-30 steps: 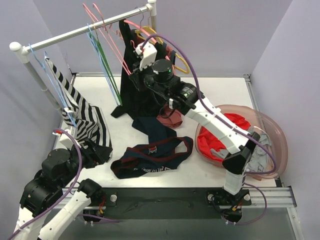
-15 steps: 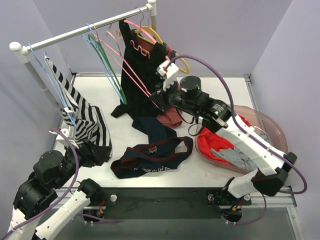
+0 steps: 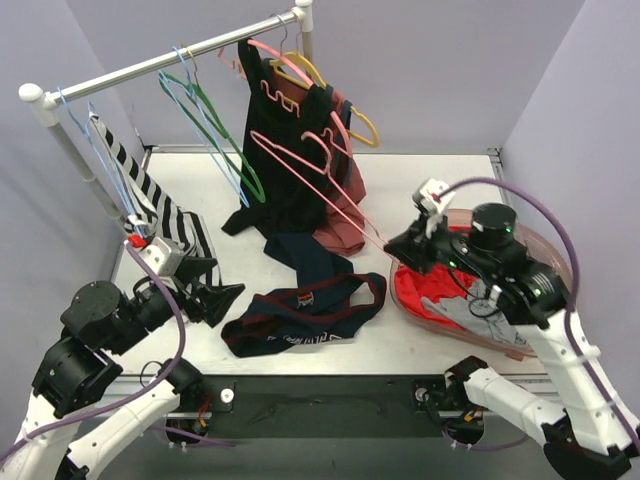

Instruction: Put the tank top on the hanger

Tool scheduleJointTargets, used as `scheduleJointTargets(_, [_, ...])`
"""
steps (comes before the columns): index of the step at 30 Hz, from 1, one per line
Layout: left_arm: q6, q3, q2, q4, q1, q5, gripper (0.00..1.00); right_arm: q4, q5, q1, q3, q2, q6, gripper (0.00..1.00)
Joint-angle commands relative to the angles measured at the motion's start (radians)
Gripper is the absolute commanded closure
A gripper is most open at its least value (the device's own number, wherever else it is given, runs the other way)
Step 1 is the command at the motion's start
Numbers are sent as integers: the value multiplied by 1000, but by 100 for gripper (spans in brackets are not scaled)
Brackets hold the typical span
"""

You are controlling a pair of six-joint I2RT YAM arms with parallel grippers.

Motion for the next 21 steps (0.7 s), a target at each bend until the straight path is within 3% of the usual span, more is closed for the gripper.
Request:
scheduleJointTargets(1, [209,-6,3,189,-6,234,12,-216,-169,-70,-75,-141,-153,100])
scheduleJointTargets(5, [289,-18,29,218,-7,355,11,-375,-260,-93,-124,-247,-298,100])
scheduleJointTargets(10, [323,-26,101,236,-7,492,11,-541,-289,-99,-123,-261,-485,100])
scheduleJointTargets(21, [360,-72,274,240,-7,722,13,-616,-401,-27,-105,-186,-675,100])
